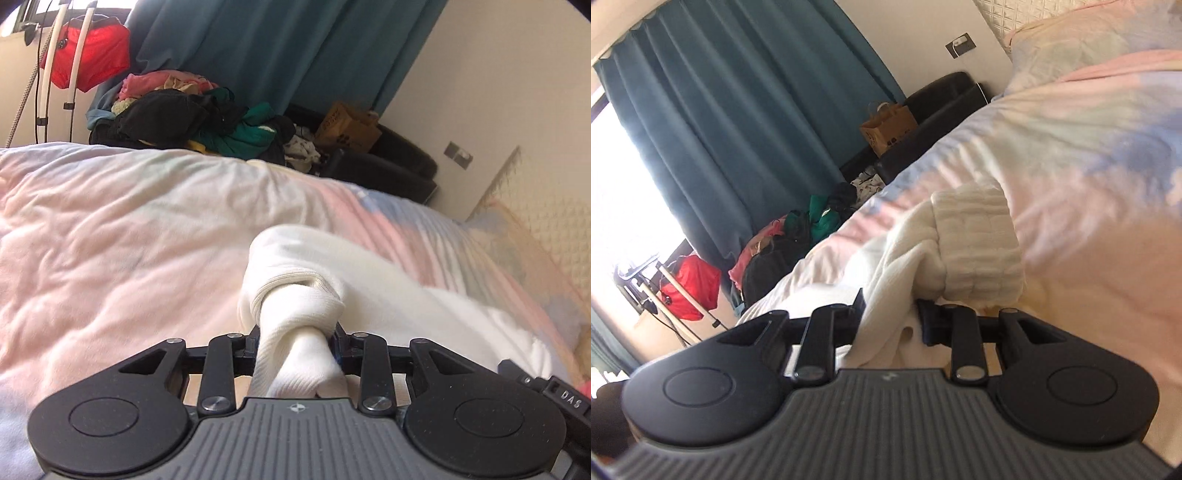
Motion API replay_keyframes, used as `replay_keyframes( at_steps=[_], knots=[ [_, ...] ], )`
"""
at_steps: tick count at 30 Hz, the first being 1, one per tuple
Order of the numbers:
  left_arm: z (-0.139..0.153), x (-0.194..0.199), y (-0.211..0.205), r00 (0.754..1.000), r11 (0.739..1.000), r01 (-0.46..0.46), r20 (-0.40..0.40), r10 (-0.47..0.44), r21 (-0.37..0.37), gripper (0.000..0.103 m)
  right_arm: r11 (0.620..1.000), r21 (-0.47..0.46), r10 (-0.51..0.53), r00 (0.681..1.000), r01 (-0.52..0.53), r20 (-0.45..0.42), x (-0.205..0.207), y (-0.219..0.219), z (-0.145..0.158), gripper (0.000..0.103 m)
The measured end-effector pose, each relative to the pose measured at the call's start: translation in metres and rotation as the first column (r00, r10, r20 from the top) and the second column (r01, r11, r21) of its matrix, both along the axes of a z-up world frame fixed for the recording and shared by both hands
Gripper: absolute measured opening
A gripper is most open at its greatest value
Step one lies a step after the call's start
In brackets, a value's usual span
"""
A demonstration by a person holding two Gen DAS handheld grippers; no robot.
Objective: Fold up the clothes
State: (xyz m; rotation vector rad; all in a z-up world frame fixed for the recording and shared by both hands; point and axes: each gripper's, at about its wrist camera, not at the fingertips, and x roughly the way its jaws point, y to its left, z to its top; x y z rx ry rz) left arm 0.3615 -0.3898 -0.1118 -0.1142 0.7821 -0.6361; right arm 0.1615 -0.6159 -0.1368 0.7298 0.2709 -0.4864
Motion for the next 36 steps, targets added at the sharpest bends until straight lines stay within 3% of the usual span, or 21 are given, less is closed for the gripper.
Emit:
replay_keyframes(
  at_steps=[3,6,10,16,22,23,24,25,26,27,28,31,36],
  knots=[
    [-0.014,-0.02,0.013,1.0,0.998,0.015,0.025,-0.017,0.063,0.045,0.998,0.06,-0.019,0.994,0.026,-0.105,-0.008,0.018,-0.021,0.041],
    [-0.004,-0.043,0.017,0.997,0.989,0.04,0.066,-0.049,0.141,0.053,0.988,0.149,0.002,0.976,0.031,-0.217,-0.009,0.023,-0.031,0.05],
    [0.036,-0.077,0.029,0.995,0.987,0.045,0.079,-0.058,0.153,0.066,0.986,0.162,0.01,0.971,0.029,-0.237,-0.035,0.032,0.001,0.05],
    [0.121,-0.149,0.057,0.981,0.995,0.041,0.188,-0.056,0.086,0.078,0.999,0.034,0.015,0.985,-0.009,-0.172,-0.087,0.059,0.091,0.05],
    [0.191,-0.231,0.085,0.946,0.998,0.035,0.319,-0.053,0.061,0.086,0.988,-0.129,0.075,0.994,-0.085,-0.081,-0.145,0.093,0.172,0.05],
    [0.201,-0.245,0.091,0.941,0.998,0.029,0.336,-0.047,0.057,0.09,0.983,-0.152,0.088,0.994,-0.098,-0.071,-0.155,0.1,0.181,0.05],
    [0.21,-0.259,0.099,0.931,0.999,0.01,0.363,-0.029,0.053,0.103,0.978,-0.175,0.102,0.993,-0.111,-0.062,-0.165,0.106,0.191,0.051],
    [0.218,-0.274,0.106,0.919,0.999,-0.016,0.393,-0.005,0.049,0.102,0.97,-0.204,0.124,0.991,-0.131,-0.046,-0.176,0.114,0.2,0.054],
    [0.225,-0.288,0.113,0.907,0.999,-0.026,0.42,0.004,0.047,0.103,0.962,-0.233,0.135,0.99,-0.139,-0.033,-0.185,0.121,0.206,0.073],
    [0.232,-0.301,0.121,0.895,0.999,-0.029,0.446,0.005,0.047,0.103,0.954,-0.262,0.143,0.989,-0.144,-0.021,-0.194,0.127,0.212,0.098],
    [0.237,-0.313,0.127,0.887,0.998,-0.028,0.462,0.002,0.05,0.103,0.945,-0.291,0.152,0.988,-0.148,-0.01,-0.203,0.134,0.218,0.103],
    [0.247,-0.343,0.145,0.876,0.998,-0.033,0.482,0.001,0.059,0.103,0.914,-0.381,0.146,0.989,-0.14,-0.013,-0.226,0.157,0.23,0.103],
    [0.251,-0.383,0.175,0.865,0.998,-0.044,0.501,0.02,0.036,0.103,0.888,-0.438,0.149,0.989,-0.141,-0.017,-0.249,0.184,0.227,0.103]
  ],
)
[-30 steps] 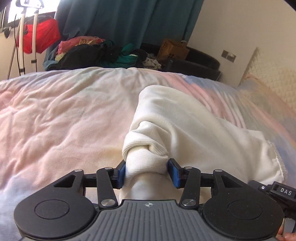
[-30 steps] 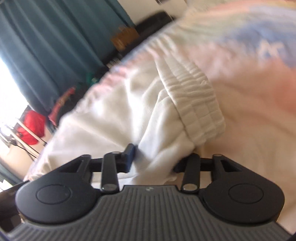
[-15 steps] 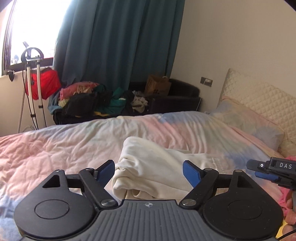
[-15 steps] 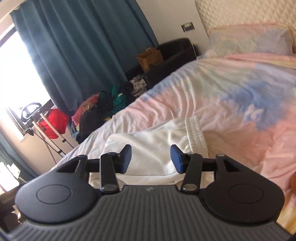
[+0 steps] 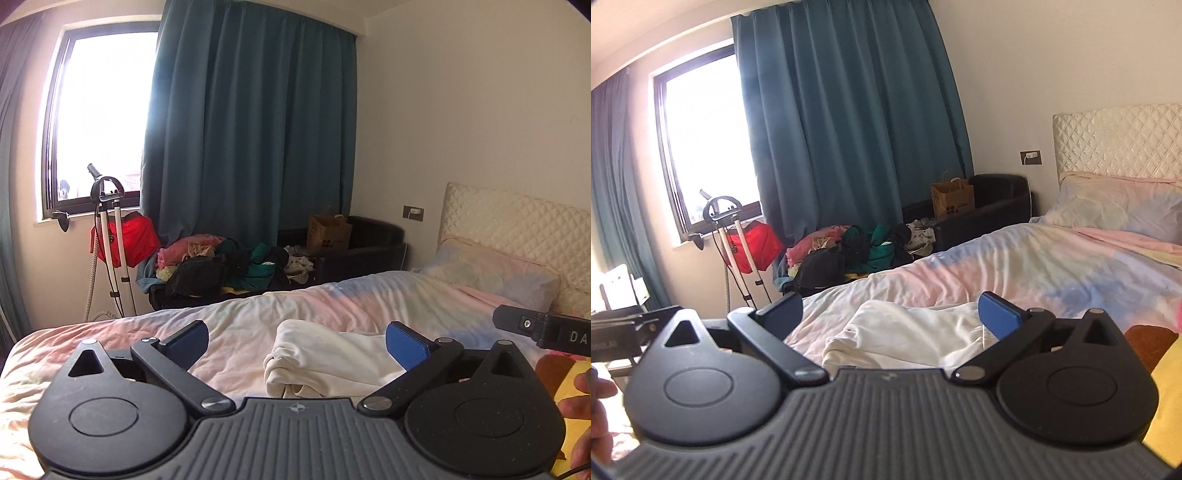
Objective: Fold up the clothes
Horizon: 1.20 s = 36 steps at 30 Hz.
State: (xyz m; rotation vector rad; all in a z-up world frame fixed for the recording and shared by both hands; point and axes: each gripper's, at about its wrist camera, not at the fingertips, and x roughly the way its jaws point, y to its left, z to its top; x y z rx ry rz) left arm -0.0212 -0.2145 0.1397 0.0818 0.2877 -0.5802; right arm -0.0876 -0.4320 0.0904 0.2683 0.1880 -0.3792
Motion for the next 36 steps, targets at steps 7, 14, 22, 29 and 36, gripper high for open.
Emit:
replay_keyframes(
  at_steps=[7,14,22,29,36],
  knots=[
    [-0.009,-0.034,0.033,0.997,0.997,-0.063,0.053,0.065,-0.038,0.103,0.999,-0.049,-0.014,1.0,0.015,0.025,-0.022,0.028,-0.025,0.103],
    [-0.03,-0.047,0.042,0.994,0.995,-0.088,0.066,0.09,-0.042,0.103,0.995,-0.093,-0.036,0.999,0.04,0.039,-0.031,0.044,-0.055,0.103],
    [-0.059,-0.051,0.045,0.988,0.992,-0.124,0.089,0.124,-0.007,0.103,0.99,-0.134,-0.052,0.999,0.053,0.011,-0.025,0.052,-0.094,0.103],
    [-0.082,-0.048,0.041,0.99,0.993,-0.12,0.073,0.119,0.007,0.103,0.957,-0.286,-0.034,0.999,0.04,0.026,-0.023,0.08,-0.104,0.103],
    [-0.093,-0.049,0.04,0.989,0.991,-0.131,0.065,0.13,0.016,0.103,0.98,-0.191,-0.05,0.998,0.053,0.023,-0.026,0.065,-0.103,0.103]
  ],
)
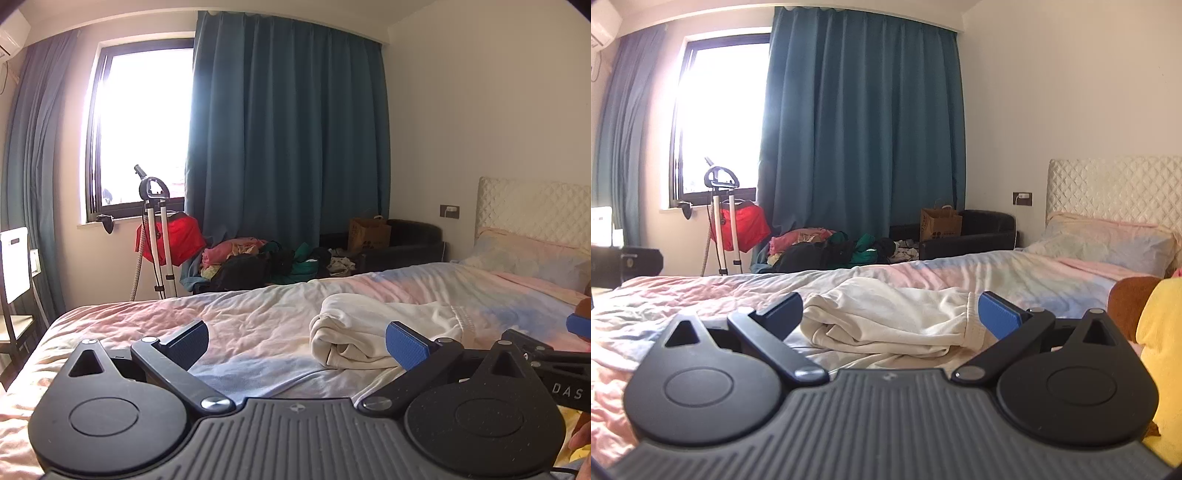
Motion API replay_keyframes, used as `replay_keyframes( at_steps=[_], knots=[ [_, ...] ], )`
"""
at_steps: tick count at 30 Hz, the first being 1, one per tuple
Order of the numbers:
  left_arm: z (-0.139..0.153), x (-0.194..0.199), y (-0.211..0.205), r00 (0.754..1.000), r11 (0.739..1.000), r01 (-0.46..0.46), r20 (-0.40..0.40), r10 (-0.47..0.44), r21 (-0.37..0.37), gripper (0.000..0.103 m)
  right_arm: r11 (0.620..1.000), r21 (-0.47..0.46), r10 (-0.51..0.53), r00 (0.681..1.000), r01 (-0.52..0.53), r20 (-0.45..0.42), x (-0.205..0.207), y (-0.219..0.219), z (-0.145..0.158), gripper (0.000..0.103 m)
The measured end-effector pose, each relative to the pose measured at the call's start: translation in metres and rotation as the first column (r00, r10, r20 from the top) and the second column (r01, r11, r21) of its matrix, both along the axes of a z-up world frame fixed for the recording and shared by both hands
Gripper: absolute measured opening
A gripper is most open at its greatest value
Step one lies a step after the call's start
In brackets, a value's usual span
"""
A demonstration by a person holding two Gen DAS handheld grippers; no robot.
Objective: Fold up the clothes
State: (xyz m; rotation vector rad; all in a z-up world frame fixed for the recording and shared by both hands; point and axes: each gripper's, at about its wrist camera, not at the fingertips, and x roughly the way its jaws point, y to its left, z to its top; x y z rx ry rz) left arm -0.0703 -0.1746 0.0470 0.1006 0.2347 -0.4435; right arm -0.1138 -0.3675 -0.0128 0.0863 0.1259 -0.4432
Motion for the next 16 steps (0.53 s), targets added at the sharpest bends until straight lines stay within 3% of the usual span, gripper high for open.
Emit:
replay_keyframes(
  at_steps=[6,16],
  knots=[
    [-0.0027,-0.0004,-0.0013,1.0,1.0,-0.007,-0.011,0.007,0.001,0.103,1.0,0.007,-0.024,0.999,0.025,-0.045,0.0079,-0.0002,-0.0019,0.103],
    [-0.0053,0.0051,-0.0005,0.999,1.0,-0.007,-0.037,0.007,-0.001,0.103,0.999,0.046,-0.027,0.998,0.03,-0.048,0.0085,-0.0076,-0.0031,0.103]
  ],
)
